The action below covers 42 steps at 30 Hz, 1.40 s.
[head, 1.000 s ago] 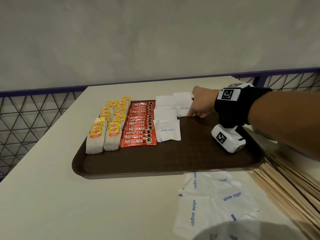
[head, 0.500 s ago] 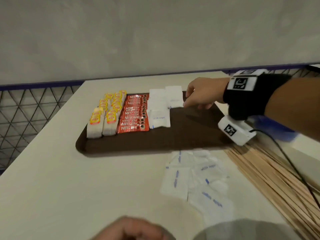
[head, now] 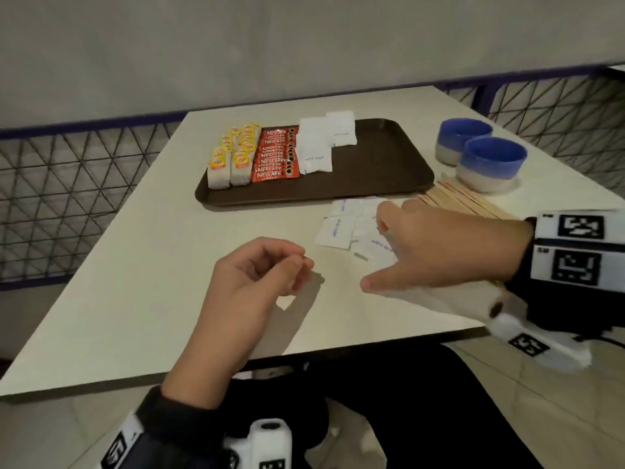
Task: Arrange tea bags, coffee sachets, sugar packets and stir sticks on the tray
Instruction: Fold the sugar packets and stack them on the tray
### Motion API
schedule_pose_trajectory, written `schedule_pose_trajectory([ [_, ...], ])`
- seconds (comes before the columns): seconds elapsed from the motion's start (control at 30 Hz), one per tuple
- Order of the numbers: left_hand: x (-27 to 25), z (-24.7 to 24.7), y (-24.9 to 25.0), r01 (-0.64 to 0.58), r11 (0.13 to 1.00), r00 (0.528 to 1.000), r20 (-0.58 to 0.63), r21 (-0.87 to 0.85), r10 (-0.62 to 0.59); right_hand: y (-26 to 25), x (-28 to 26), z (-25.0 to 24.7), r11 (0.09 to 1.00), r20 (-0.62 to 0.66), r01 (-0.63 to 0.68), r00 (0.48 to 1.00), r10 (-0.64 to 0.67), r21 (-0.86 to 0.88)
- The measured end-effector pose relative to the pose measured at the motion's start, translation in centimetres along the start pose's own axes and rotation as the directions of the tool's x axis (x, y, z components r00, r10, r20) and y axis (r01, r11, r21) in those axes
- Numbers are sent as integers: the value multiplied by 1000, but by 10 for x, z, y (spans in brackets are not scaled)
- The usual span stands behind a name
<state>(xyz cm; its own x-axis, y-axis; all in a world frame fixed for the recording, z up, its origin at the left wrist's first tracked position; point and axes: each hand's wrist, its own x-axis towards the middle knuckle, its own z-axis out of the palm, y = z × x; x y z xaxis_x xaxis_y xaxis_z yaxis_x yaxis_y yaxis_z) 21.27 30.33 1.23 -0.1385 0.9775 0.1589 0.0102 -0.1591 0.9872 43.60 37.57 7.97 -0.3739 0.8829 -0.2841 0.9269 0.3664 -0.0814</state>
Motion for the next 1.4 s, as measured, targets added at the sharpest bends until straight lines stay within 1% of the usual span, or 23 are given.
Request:
schedule_pose_trajectory([
  [0.17,-2,1,2,3,1000,1000,-14,26,-3,-2,-21,19,993,-128,103,987,-96,52],
  [0.27,-3,1,3,14,999,1000,-16,38,-13,-9,-34,24,984,-208,164,962,-175,-71],
  [0.33,-4,1,4,18,999,1000,-14,46,-18,-10,-40,24,985,-256,154,952,-170,-80],
  [0.37,-4,2,4,19,999,1000,-10,50,-19,-9,-43,22,988,-286,148,946,-152,-38],
  [0.4,-4,2,5,20,998,1000,-7,54,-20,-6,-45,21,987,-332,152,934,-128,48],
  [0.43,-5,3,6,23,998,1000,-2,53,-22,-3,-46,22,966,-380,171,921,-86,195],
  [0.47,-5,4,8,28,999,1000,6,43,-29,-2,-47,24,896,-400,202,916,-30,394],
  [0.5,-6,5,9,37,999,999,17,32,-38,-4,-46,27,766,-374,226,927,19,602],
  [0.53,-6,5,11,46,999,998,34,26,-47,-7,-45,32,600,-319,228,946,48,767],
  [0.57,-7,6,12,53,998,997,54,26,-55,-12,-42,38,447,-269,217,961,57,868],
  [0.6,-7,6,13,59,998,995,76,34,-61,-17,-38,45,338,-242,210,969,55,917],
  [0.63,-8,7,14,61,997,993,94,51,-65,-22,-33,52,273,-234,212,971,47,938],
  [0.67,-8,6,15,59,996,992,109,74,-67,-28,-29,57,235,-237,223,971,31,946],
  [0.73,-8,6,15,49,991,989,135,127,-66,-39,-20,66,200,-264,259,965,-5,945],
  [0.8,-7,4,15,56,988,989,130,147,-75,-47,-13,69,140,-288,284,958,6,948],
  [0.9,-6,1,15,84,994,991,99,75,-91,-51,-6,69,28,-324,323,945,38,946],
  [0.97,-5,-1,14,98,995,991,91,36,-101,-50,-4,71,-12,-331,332,942,53,943],
  [1.03,-4,0,12,101,995,990,93,28,-103,-47,-4,74,-25,-340,343,938,66,939],
  [1.17,-3,1,11,85,996,992,93,41,-88,-41,-6,78,-20,-372,374,926,70,927],
  [1.4,-3,2,10,56,998,996,66,15,-56,-39,-6,80,-72,-405,415,905,128,907],
])
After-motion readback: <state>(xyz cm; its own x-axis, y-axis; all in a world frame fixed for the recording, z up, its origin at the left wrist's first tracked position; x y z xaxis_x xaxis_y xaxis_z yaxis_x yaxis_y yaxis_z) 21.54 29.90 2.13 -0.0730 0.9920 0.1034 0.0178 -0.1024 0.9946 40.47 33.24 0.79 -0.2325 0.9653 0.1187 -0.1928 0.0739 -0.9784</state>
